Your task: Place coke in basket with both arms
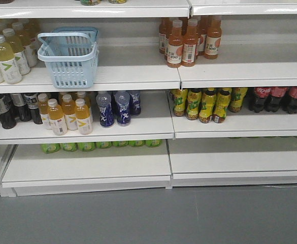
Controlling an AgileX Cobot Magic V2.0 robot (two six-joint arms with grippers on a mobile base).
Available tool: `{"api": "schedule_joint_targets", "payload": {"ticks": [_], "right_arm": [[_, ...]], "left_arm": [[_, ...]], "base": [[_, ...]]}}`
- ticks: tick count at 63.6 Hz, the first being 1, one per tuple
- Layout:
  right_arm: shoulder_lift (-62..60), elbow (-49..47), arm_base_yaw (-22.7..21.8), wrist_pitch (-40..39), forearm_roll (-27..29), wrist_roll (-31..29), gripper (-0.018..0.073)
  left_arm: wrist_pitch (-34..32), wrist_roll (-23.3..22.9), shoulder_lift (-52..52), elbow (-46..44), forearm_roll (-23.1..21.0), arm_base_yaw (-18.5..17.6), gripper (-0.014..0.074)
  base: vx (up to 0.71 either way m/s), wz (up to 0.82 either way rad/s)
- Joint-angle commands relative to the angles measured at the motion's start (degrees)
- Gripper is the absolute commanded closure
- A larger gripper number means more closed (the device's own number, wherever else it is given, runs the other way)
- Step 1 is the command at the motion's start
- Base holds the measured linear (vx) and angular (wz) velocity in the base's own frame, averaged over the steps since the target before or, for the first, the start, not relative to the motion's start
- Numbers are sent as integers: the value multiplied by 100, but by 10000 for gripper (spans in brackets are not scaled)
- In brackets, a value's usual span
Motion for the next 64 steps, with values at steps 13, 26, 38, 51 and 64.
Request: {"api": "schedule_joint_targets", "payload": {"ticks": [13, 26, 38, 51, 64], "right_arm": [[-102, 78, -34, -424, -17, -10, 568], [-102, 78, -34, -424, -17, -10, 568], [-102, 78, -34, -424, -17, -10, 568], [-102, 78, -34, -424, -17, -10, 568], [-102, 78, -34, -424, -17, -10, 568]], "left_arm": [[-417, 12, -3, 21, 8, 6, 603], [-417, 12, -3, 21, 8, 6, 603], [-417, 12, -3, 21, 8, 6, 603], [-417, 12, -3, 21, 8, 6, 603], [-417, 12, -3, 21, 8, 6, 603]], "base": [[10, 1], [10, 1], [10, 1], [10, 0], [10, 0]]}}
